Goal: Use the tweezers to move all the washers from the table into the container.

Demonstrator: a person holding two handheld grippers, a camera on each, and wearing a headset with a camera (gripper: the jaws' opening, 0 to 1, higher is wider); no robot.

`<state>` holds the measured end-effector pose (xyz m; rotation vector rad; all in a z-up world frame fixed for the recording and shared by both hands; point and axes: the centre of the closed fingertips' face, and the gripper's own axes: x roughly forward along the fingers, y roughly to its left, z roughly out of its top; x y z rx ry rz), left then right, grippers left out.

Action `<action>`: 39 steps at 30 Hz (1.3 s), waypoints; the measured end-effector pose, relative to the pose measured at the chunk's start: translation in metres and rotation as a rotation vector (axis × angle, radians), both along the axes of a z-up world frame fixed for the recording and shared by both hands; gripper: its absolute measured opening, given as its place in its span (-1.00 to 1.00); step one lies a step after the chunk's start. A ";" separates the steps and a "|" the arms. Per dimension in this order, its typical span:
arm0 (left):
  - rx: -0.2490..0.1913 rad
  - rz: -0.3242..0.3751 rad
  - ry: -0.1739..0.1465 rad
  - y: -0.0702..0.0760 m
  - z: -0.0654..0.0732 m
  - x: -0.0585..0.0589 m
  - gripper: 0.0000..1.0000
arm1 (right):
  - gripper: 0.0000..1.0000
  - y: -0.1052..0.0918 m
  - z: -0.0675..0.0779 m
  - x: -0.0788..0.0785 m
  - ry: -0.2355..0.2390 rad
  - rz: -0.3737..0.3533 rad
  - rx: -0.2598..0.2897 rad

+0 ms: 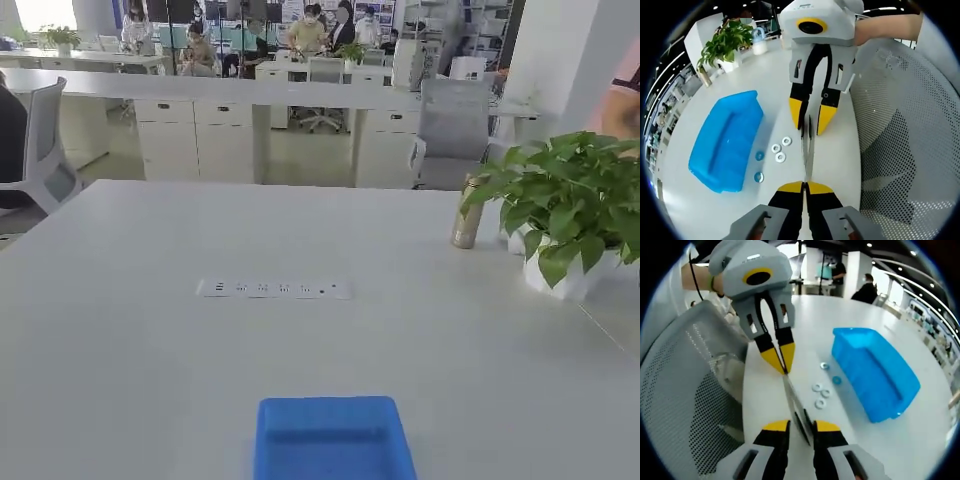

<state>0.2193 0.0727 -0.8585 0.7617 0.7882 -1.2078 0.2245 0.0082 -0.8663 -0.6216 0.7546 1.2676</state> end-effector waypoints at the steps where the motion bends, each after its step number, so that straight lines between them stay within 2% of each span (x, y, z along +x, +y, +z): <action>1: -0.012 -0.001 0.000 -0.002 0.004 0.000 -1.00 | -0.71 0.000 0.000 0.000 -0.002 0.002 -0.001; 5: -0.044 0.002 0.006 -0.004 0.024 -0.003 -1.00 | -0.74 0.000 0.003 0.000 -0.006 0.006 0.010; 6: -0.058 0.001 -0.001 -0.004 0.032 -0.004 -1.00 | -0.74 0.002 0.007 -0.001 0.000 0.000 0.033; 7: -0.067 0.003 -0.007 -0.005 0.037 -0.004 -1.00 | -0.74 0.007 0.012 0.000 0.007 -0.017 0.080; 9: -0.088 -0.003 -0.018 -0.005 0.050 -0.005 -1.00 | -0.76 0.009 0.017 0.001 0.009 -0.021 0.105; 12: -0.100 -0.011 -0.030 -0.006 0.064 -0.008 -1.00 | -0.78 0.013 0.023 -0.001 0.002 -0.007 0.115; 15: -0.120 -0.014 -0.046 -0.010 0.077 -0.011 -1.00 | -0.79 0.017 0.022 -0.002 -0.001 0.020 0.113; 16: -0.118 -0.018 -0.049 -0.011 0.080 -0.013 -1.00 | -0.78 0.018 0.021 -0.003 0.001 0.024 0.111; 17: -0.102 -0.035 -0.073 -0.011 0.082 -0.015 -1.00 | -0.78 0.020 0.021 -0.005 0.003 0.032 0.111; 18: -0.094 -0.041 -0.079 -0.010 0.083 -0.017 -1.00 | -0.78 0.021 0.020 -0.005 0.004 0.035 0.110; 25: -0.059 -0.073 -0.098 -0.010 0.089 -0.029 -1.00 | -0.77 0.034 0.019 -0.017 -0.002 0.082 0.118; 33: -0.066 -0.113 -0.117 -0.020 0.101 -0.034 -1.00 | -0.80 0.046 0.021 -0.023 -0.012 0.108 0.145; 39: -0.086 -0.129 -0.106 -0.030 0.103 -0.030 -1.00 | -0.82 0.050 0.023 -0.023 -0.025 0.113 0.156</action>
